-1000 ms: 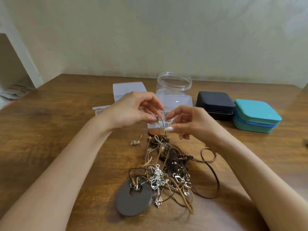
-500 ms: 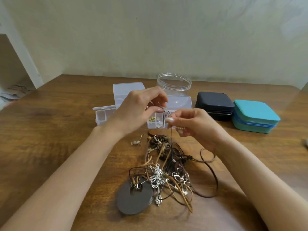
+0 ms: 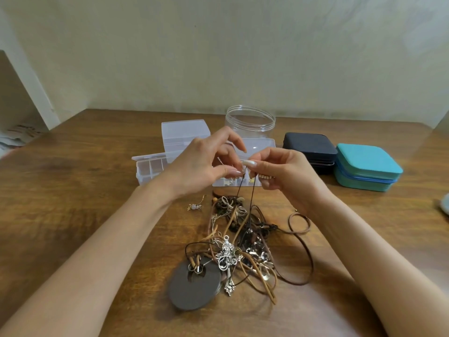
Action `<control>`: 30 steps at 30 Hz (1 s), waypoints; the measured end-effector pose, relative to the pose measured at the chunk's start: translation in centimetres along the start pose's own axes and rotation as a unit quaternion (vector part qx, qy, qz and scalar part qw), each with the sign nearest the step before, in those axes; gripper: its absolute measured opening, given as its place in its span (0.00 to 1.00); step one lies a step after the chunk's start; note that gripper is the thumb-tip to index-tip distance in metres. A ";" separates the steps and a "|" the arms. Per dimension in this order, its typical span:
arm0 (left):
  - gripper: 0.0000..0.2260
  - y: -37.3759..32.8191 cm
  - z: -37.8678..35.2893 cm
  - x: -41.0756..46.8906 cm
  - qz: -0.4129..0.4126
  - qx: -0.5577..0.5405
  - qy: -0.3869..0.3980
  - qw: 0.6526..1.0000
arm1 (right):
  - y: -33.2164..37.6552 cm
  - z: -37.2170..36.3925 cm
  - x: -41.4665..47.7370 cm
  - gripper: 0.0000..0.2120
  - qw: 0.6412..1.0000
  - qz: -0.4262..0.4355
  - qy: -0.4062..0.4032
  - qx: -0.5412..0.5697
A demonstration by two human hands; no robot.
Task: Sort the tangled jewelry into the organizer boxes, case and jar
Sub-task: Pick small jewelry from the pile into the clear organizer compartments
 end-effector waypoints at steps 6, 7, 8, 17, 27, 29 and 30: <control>0.17 0.0 0.0 0.0 0.029 -0.070 0.002 0.997 | 0.2 0.0 -0.1 0.11 1.000 0.020 -0.009 0.014; 0.16 0.2 0.1 0.1 0.038 -0.088 -0.002 0.995 | 0.3 0.0 -0.1 0.10 1.000 0.023 -0.001 0.021; 0.15 0.3 0.2 0.1 0.048 -0.109 -0.008 0.993 | 0.5 0.1 -0.2 0.08 0.999 0.026 0.008 0.025; 0.10 0.9 0.6 0.2 0.061 -0.141 -0.019 0.988 | 0.8 0.6 -0.2 0.11 1.000 -0.003 0.019 -0.015; 0.13 0.2 0.0 0.0 0.062 -0.078 -0.002 0.995 | 0.1 -0.2 0.0 0.07 0.999 0.033 -0.009 0.002; 0.13 0.2 0.0 0.0 0.065 -0.078 -0.005 0.995 | 0.2 -0.3 0.0 0.04 0.999 0.036 -0.005 -0.003; 0.13 0.2 0.0 0.0 0.065 -0.081 -0.009 0.995 | 0.1 -0.3 0.0 0.03 0.999 0.036 -0.002 -0.007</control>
Point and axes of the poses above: each hand's wrist, its own x-axis towards the middle knuckle, its own z-axis out of the back of the hand, y = z × x, the point moved 5 cm from there along x, towards the middle knuckle, and after that the axes turned 5 degrees about x, right-handed, at the moved point
